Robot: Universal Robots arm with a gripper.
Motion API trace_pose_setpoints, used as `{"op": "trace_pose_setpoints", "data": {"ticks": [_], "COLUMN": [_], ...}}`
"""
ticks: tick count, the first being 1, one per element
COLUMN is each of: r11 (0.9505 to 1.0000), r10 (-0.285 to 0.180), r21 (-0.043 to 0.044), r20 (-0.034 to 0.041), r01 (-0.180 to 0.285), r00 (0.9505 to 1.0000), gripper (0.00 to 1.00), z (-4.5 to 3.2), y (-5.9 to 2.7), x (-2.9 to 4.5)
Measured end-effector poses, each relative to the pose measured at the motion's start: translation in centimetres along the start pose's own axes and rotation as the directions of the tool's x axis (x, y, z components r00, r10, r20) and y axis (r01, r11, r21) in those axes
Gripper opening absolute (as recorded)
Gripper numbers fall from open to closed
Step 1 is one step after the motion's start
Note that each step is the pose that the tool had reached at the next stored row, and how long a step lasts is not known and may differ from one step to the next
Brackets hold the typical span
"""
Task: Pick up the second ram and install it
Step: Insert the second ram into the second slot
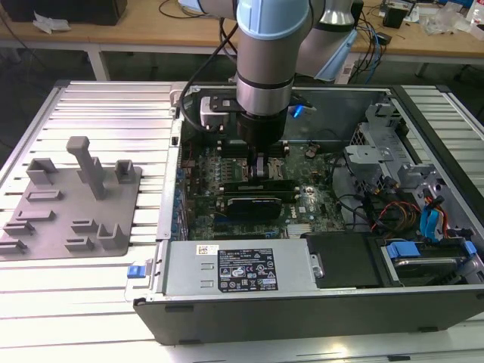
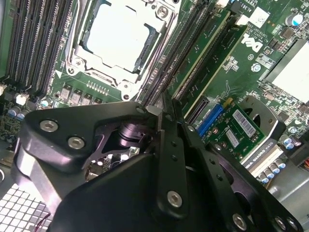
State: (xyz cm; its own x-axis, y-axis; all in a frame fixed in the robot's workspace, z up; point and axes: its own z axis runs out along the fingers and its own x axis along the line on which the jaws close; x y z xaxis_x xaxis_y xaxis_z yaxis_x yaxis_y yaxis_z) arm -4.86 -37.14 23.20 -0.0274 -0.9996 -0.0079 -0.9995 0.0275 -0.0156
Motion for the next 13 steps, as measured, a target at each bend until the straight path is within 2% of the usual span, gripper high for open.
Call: {"op": "trace_pose_setpoints", "data": {"ticks": [5,9,11,13], "r11": [1.0,1.0,0.9999,0.9999], "r10": [0.002,0.002,0.002,0.002], "r21": [0.0,-0.0009,-0.0118,-0.0133], "r20": [0.0007,0.0009,0.0011,0.0017], "r01": [-0.002,-0.002,-0.002,-0.002], "r00": [1.0,1.0,1.0,1.0], "gripper": [0.09,0.09,0.09,0.09], "z": [-0.48,-0.5,-0.51,-0.5], "y": [-0.01,-0.01,-0.04,-0.02], "x": [0.0,0.0,0.0,0.0]}}
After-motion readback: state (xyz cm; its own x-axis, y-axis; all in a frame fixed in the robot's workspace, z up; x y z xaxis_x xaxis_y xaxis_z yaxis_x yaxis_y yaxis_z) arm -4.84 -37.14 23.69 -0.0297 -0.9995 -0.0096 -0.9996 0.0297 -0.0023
